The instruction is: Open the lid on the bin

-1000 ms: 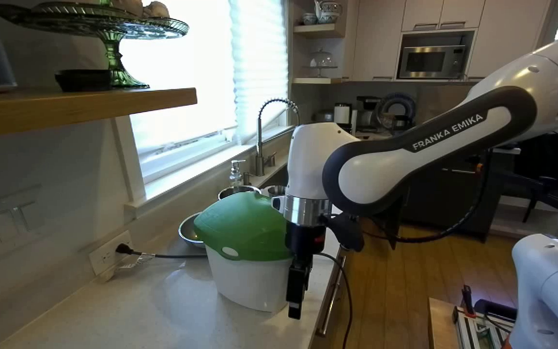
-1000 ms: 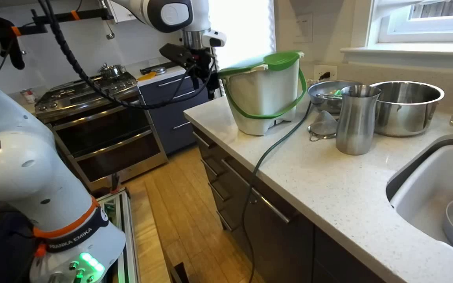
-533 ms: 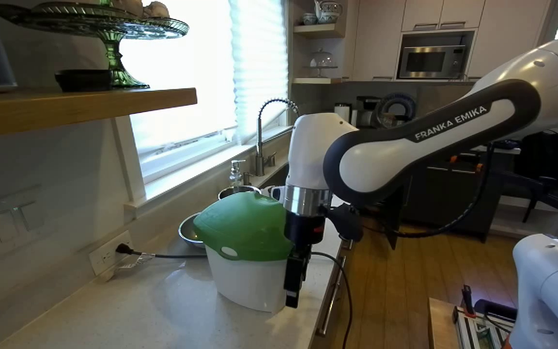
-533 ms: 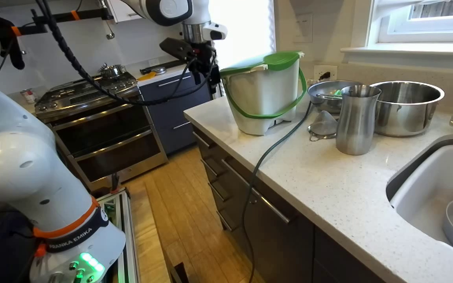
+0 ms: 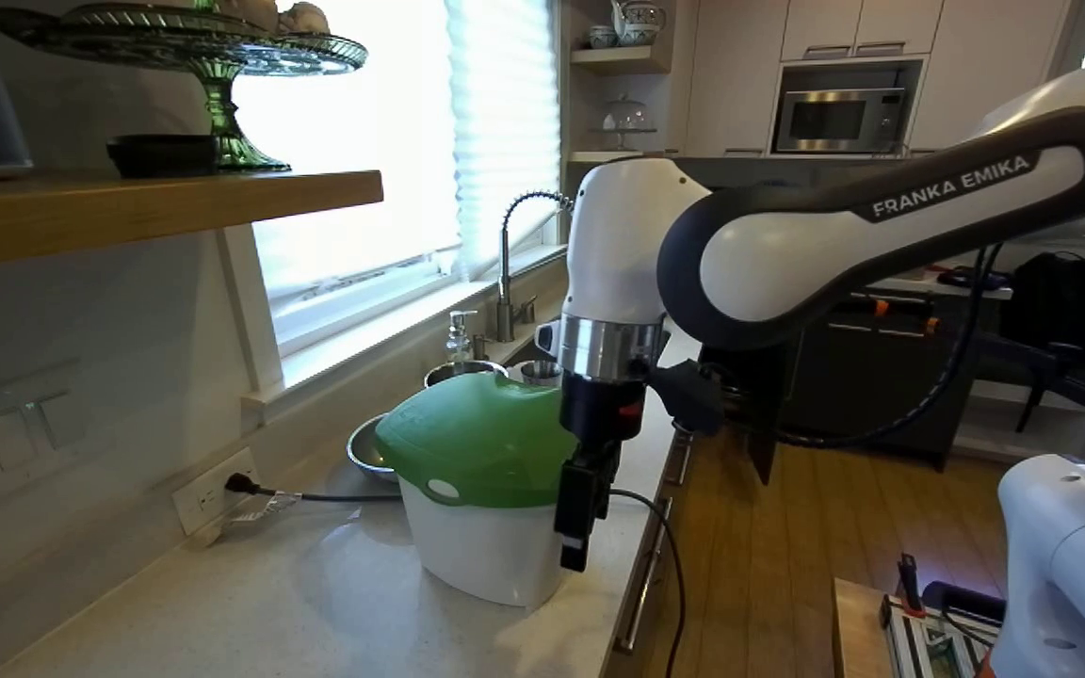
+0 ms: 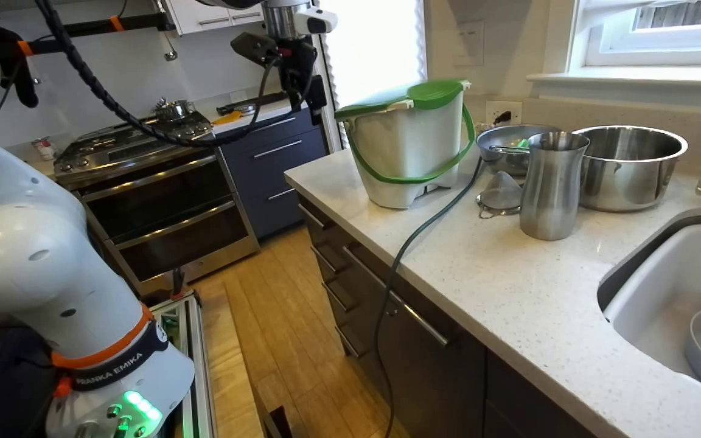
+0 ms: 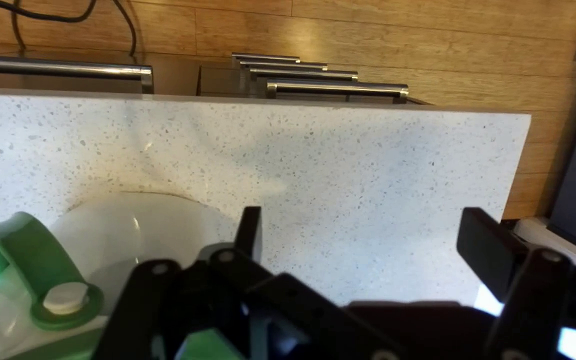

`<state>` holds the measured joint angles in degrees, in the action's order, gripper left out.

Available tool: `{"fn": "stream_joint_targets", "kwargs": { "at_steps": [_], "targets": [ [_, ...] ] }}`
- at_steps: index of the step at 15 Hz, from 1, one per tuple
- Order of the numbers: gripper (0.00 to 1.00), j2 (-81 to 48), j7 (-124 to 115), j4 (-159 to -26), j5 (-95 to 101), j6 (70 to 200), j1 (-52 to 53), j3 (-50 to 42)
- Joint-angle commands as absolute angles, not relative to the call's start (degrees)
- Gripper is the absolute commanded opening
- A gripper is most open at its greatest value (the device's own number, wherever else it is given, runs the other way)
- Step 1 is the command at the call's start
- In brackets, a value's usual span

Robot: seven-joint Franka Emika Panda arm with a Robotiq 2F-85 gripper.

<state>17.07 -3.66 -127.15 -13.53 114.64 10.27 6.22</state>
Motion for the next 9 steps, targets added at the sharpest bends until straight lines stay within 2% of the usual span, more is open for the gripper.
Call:
{"fn": "stream_joint_targets", "kwargs": {
  "at_steps": [1, 9],
  "targets": [
    [1.0, 18.6, -7.7, -126.3, -7.4, 113.2, 9.2, 9.2],
    [1.0, 17.7, -8.7, -125.1, 16.8, 114.4, 9.5, 16.5]
  ]
}}
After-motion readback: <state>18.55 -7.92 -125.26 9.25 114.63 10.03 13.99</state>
